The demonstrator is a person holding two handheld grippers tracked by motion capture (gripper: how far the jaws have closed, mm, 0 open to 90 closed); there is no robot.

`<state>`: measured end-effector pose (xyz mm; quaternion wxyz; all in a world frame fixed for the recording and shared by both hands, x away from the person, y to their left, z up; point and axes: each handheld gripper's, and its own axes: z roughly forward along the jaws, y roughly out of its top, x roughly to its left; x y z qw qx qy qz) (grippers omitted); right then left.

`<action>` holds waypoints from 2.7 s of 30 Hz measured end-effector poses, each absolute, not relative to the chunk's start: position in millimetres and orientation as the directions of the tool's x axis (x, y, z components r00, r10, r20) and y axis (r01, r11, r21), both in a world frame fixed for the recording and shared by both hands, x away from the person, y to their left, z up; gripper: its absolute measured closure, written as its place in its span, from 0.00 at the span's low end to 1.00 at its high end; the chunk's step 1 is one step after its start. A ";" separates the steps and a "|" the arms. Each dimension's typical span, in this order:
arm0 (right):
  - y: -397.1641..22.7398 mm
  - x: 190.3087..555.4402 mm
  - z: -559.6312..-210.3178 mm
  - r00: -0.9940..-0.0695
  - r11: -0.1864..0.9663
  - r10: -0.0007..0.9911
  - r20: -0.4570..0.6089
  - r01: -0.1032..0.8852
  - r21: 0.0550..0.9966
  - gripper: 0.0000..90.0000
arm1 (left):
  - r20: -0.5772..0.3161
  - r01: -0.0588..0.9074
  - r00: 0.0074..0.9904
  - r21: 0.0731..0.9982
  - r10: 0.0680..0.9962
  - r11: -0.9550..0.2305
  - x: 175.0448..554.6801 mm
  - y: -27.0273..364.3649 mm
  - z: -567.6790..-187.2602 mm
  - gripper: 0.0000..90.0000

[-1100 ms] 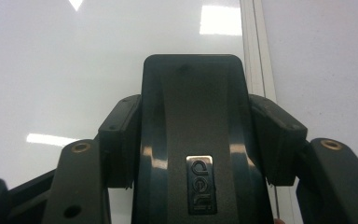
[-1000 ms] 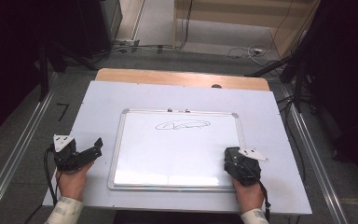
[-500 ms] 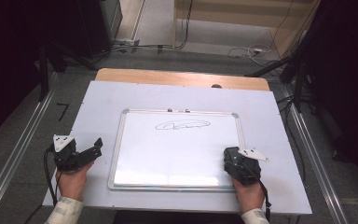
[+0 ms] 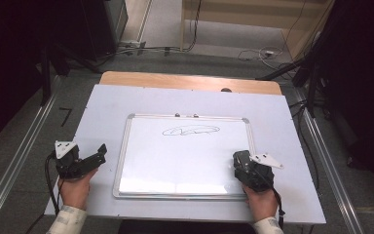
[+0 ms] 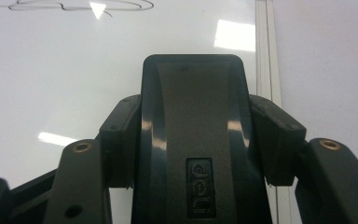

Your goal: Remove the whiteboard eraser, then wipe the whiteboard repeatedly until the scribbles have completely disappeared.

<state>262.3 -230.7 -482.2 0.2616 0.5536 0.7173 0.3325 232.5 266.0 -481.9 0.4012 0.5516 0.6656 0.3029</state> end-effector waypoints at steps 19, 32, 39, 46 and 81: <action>-228.0 294.8 -464.4 -0.291 0.162 0.956 0.037 0.626 0.763 0.43 | -0.205 0.501 -0.068 0.840 0.976 0.211 237.3 265.6 -484.0 0.07; -200.5 328.1 -454.4 -0.345 0.228 0.939 0.001 0.624 0.747 0.43 | -0.211 0.496 -0.072 0.841 0.975 0.219 236.7 267.1 -484.2 0.07; -188.6 346.6 -451.3 -0.356 0.245 0.934 -0.009 0.626 0.740 0.43 | -0.212 0.497 -0.071 0.840 0.975 0.218 236.8 267.6 -484.3 0.07; -180.9 357.9 -451.7 -0.361 0.249 0.933 -0.009 0.626 0.739 0.43 | -0.208 0.499 -0.070 0.840 0.976 0.215 236.8 266.8 -484.2 0.07; -177.8 373.5 -461.2 -0.360 0.242 0.933 0.012 0.651 0.719 0.43 | -0.206 0.500 -0.070 0.839 0.976 0.213 236.4 266.8 -484.6 0.07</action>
